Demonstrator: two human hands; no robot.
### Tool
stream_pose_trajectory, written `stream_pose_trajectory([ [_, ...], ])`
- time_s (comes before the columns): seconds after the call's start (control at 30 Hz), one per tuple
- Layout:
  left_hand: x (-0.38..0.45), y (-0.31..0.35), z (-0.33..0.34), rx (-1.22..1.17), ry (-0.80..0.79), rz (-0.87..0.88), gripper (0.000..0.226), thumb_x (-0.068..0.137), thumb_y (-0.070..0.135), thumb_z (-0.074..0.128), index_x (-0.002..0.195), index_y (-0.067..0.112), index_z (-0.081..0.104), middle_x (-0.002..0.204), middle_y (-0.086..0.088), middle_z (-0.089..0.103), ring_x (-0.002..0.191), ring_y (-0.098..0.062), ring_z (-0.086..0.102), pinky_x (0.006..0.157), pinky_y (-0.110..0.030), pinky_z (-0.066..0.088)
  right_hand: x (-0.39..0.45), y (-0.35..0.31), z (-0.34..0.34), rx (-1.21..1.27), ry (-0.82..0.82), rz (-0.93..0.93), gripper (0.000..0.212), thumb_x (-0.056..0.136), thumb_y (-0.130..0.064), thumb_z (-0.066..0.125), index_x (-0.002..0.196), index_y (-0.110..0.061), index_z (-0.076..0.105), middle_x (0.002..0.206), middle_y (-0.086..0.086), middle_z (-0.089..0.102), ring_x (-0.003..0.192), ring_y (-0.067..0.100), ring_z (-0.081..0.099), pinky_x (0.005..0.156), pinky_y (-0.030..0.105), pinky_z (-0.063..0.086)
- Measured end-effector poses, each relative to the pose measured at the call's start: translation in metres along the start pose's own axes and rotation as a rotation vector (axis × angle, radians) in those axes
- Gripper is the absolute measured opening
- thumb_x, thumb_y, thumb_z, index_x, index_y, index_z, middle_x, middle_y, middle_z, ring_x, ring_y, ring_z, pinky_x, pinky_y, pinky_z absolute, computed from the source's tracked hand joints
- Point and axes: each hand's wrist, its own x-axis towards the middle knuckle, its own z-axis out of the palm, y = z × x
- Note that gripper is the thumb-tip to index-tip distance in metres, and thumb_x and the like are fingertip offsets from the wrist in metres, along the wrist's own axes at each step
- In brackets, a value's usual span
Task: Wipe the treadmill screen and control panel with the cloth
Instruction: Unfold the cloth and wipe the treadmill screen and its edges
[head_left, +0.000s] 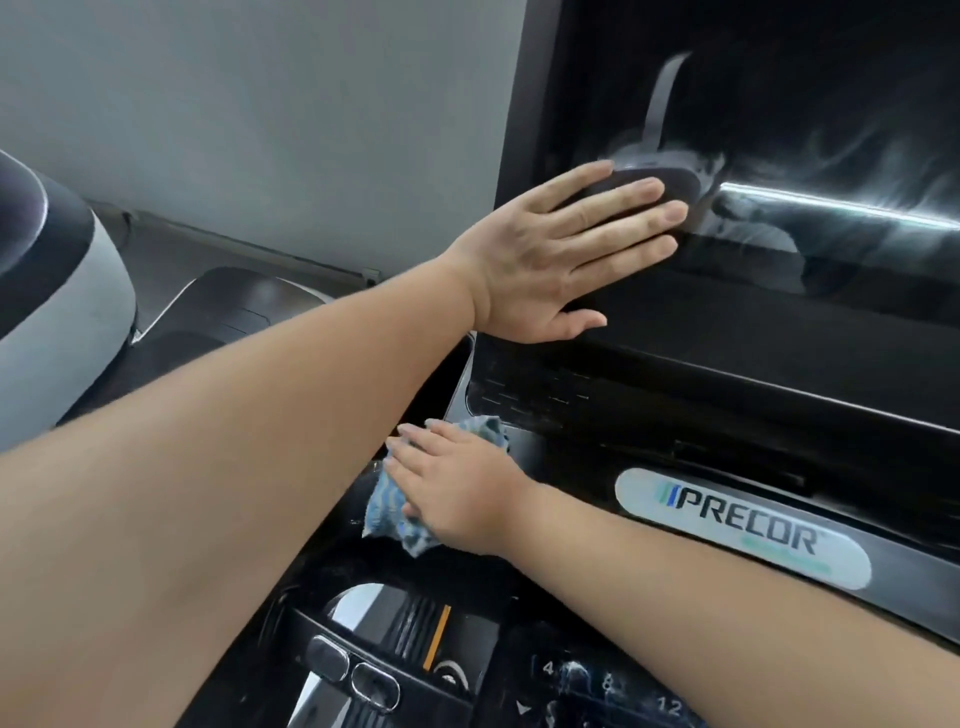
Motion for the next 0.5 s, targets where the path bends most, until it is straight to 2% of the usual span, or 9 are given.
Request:
stream_pose_trajectory([
  [0.07,0.001,0.001,0.001,0.010,-0.007,-0.004,0.071,0.103,0.053,0.034,0.160,0.012,0.019,0.166,-0.011,0.021,0.153,-0.033,0.019,0.124,-0.054,0.014,0.037,-0.017,0.001,0.003,-0.126,-0.053,0.047,0.103,-0.033,0.036,0.142,-0.009,0.047,0.151,0.010,0.045,0.141,0.026,0.036,0.118,0.038,0.023],
  [0.17,0.002,0.000,0.002,0.023,0.011,-0.009,0.072,0.103,0.052,0.037,0.159,0.011,0.022,0.165,-0.012,0.024,0.152,-0.033,0.022,0.124,-0.054,0.016,0.062,-0.029,-0.001,-0.048,-0.214,-0.092,0.038,0.102,-0.024,0.048,0.135,-0.004,0.051,0.144,0.016,0.046,0.136,0.031,0.035,0.109,0.041,0.023],
  [0.27,0.002,0.000,0.000,0.038,0.014,-0.016,0.072,0.102,0.052,0.040,0.159,0.011,0.024,0.164,-0.012,0.026,0.151,-0.034,0.023,0.123,-0.055,0.018,0.056,-0.027,0.004,-0.120,-0.202,-0.123,0.063,0.098,-0.042,0.053,0.149,-0.009,0.035,0.157,0.009,0.031,0.147,0.024,0.022,0.118,0.035,0.020],
  [0.33,0.002,0.001,-0.001,0.045,0.012,-0.019,0.072,0.102,0.053,0.040,0.159,0.011,0.025,0.164,-0.012,0.026,0.151,-0.033,0.024,0.123,-0.055,0.019,0.034,-0.013,0.000,-0.084,-0.143,-0.160,0.063,0.098,-0.039,0.052,0.150,-0.008,0.033,0.159,0.010,0.030,0.148,0.024,0.023,0.119,0.036,0.021],
  [0.43,0.001,0.001,-0.002,0.049,0.010,-0.023,0.071,0.102,0.052,0.038,0.159,0.011,0.025,0.164,-0.011,0.026,0.151,-0.033,0.023,0.123,-0.055,0.019,-0.030,0.021,-0.012,0.105,0.019,-0.214,0.049,0.093,-0.016,0.059,0.137,0.001,0.051,0.148,0.019,0.047,0.141,0.033,0.039,0.116,0.045,0.028],
  [0.5,0.000,0.001,-0.003,0.044,0.006,-0.028,0.071,0.103,0.052,0.037,0.159,0.011,0.025,0.164,-0.011,0.025,0.152,-0.032,0.022,0.123,-0.054,0.018,-0.096,0.045,-0.019,0.041,0.111,-0.163,0.049,0.094,-0.018,0.061,0.139,-0.004,0.052,0.151,0.014,0.046,0.143,0.030,0.037,0.117,0.044,0.029],
])
